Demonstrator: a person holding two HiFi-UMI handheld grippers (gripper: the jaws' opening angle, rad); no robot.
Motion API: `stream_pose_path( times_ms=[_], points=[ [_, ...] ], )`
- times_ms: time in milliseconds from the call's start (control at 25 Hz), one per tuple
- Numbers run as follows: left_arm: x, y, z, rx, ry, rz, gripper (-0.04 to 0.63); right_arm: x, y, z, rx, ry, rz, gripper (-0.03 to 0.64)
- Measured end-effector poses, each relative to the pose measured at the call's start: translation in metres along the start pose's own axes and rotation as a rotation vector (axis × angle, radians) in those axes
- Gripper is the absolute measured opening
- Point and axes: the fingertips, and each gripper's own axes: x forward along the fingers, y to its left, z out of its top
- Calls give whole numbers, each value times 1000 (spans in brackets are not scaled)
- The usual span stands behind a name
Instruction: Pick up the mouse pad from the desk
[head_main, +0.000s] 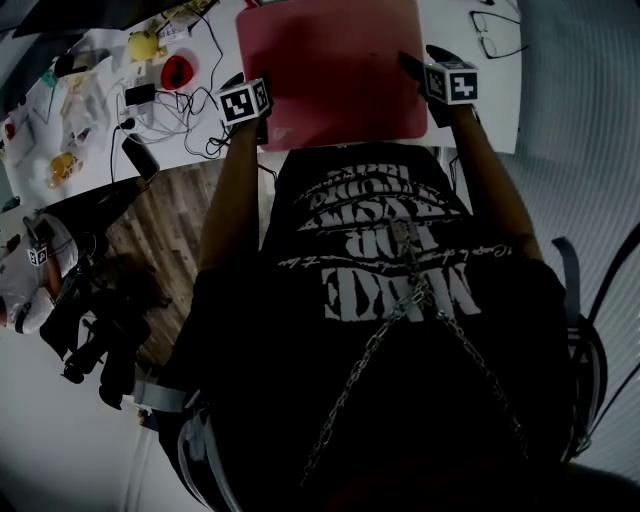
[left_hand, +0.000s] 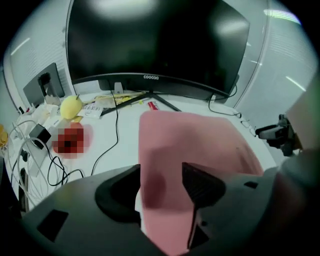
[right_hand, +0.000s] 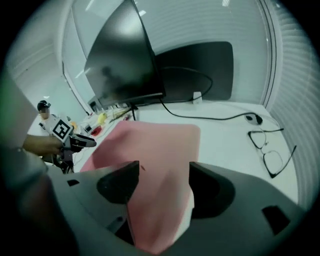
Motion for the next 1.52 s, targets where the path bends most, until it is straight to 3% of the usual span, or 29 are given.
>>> stream_pose_path(
  times_ms=[120, 240, 360, 520, 600, 680, 720, 760, 840, 920, 1120, 1360, 1520],
  points=[
    [16, 16, -11, 37, 62, 48, 272, 25, -23, -25, -15, 105, -98, 304],
    [32, 17, -19, 38, 108, 32, 311, 37, -36, -48, -22, 177, -170, 308],
    [23, 11, -19, 33, 102, 4, 316, 25, -34, -56, -47, 189, -228, 313],
    [29, 16, -19, 46, 55, 27, 315, 41, -24, -52, -43, 187, -207, 288],
    [34, 12, -20, 62, 40, 27, 241, 48, -22, -52, -43, 188, -205, 268],
    [35, 8, -20, 73, 61, 13, 201, 49, -15, -54, -47, 194, -202, 169],
    [35, 7, -21, 74, 79, -2, 196, 50, -6, -57, -48, 202, -189, 81],
    [34, 4, -21, 69, 94, -30, 182, 50, 6, -58, -47, 204, -167, 50],
    [32, -7, -23, 59, 119, -108, 63, 44, 21, -56, -34, 180, -133, 43],
    [21, -18, -21, 90, 119, -151, 60, 26, 27, -45, 4, 109, -99, 44],
    [-67, -49, 15, 119, -41, -264, 60, -62, 96, -11, 3, -29, 53, 51],
    [-211, -84, 114, 284, -329, -299, 60, -185, 140, 74, -85, -288, 88, 51],
    [-282, -106, 176, 362, -459, -358, 61, -257, 159, 140, -195, -414, 42, 51]
  ],
)
